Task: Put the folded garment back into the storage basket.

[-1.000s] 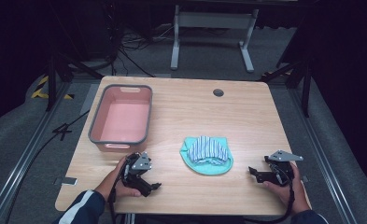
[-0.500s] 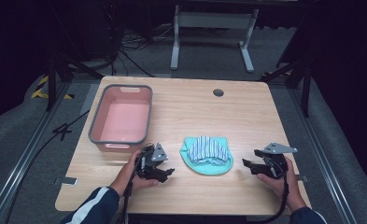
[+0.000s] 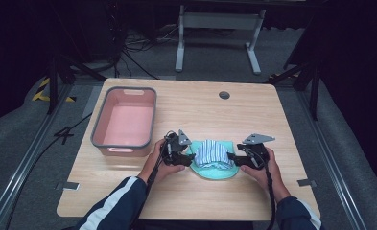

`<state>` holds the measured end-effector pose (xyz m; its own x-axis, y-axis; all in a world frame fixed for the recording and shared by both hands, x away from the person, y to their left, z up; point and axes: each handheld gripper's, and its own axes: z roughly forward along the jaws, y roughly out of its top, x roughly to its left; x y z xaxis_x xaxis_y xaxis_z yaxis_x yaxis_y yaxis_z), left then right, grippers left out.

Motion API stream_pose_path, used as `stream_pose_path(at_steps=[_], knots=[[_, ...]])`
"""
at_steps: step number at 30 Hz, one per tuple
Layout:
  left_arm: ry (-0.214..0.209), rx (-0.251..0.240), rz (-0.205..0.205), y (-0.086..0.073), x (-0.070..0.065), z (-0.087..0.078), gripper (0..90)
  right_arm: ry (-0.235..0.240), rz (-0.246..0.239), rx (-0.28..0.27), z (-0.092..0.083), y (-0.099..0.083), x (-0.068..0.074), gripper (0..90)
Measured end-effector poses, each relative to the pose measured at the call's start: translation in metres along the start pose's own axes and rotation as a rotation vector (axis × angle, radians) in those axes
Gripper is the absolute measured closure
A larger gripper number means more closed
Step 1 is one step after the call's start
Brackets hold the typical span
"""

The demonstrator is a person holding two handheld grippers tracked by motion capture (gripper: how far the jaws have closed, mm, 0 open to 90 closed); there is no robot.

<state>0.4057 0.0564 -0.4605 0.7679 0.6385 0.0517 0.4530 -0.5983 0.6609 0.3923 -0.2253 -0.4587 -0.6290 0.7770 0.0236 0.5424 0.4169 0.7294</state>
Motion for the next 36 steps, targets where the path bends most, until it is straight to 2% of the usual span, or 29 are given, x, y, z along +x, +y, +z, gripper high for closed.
stream_pose_path(at_steps=[4,5,8,10,12,13,16,19,21,22,23,27,29,36], knots=[[-0.015,0.012,0.016,-0.001,-0.001,0.008,32.7,-0.011,0.001,0.036,0.011,0.001,0.002,45.7],[-0.035,0.011,-0.003,-0.002,0.000,0.011,32.7,-0.011,0.001,0.036,0.011,0.001,0.002,45.7],[-0.038,0.032,-0.014,-0.003,0.001,0.013,28.9,-0.013,0.009,0.063,0.018,-0.004,0.001,43.8],[-0.038,0.028,-0.003,-0.003,0.001,0.014,28.3,-0.009,0.025,0.053,0.019,-0.005,-0.001,42.2],[-0.067,0.026,-0.025,-0.004,0.001,0.015,27.9,-0.014,0.028,0.047,0.018,-0.007,0.000,42.1],[-0.074,0.023,-0.023,-0.005,0.000,0.015,26.8,-0.018,0.029,0.039,0.018,-0.007,0.001,42.1],[-0.088,0.015,-0.006,-0.005,-0.002,0.016,26.0,-0.013,0.030,0.028,0.018,-0.009,0.003,47.2],[-0.111,0.017,0.008,-0.005,-0.004,0.014,33.9,0.021,0.011,0.034,0.017,-0.008,0.006,62.2],[-0.124,0.017,0.024,-0.004,-0.004,0.013,39.9,0.032,0.003,0.038,0.017,-0.007,0.007,66.2],[-0.140,0.014,0.038,-0.005,-0.004,0.012,45.9,0.034,0.009,0.040,0.017,-0.007,0.007,67.4],[-0.148,0.009,0.040,-0.005,-0.004,0.012,55.7,0.039,0.006,0.041,0.017,-0.007,0.007,69.6],[-0.176,-0.003,0.039,-0.006,-0.002,0.012,74.6,0.059,0.004,0.033,0.016,-0.008,0.008,78.8],[-0.171,0.000,0.047,-0.005,-0.001,0.012,79.0,0.053,0.006,0.030,0.016,-0.009,0.010,79.7],[-0.155,0.005,0.068,-0.003,-0.003,0.011,82.0,0.014,-0.011,0.038,0.014,-0.007,0.015,81.6]])
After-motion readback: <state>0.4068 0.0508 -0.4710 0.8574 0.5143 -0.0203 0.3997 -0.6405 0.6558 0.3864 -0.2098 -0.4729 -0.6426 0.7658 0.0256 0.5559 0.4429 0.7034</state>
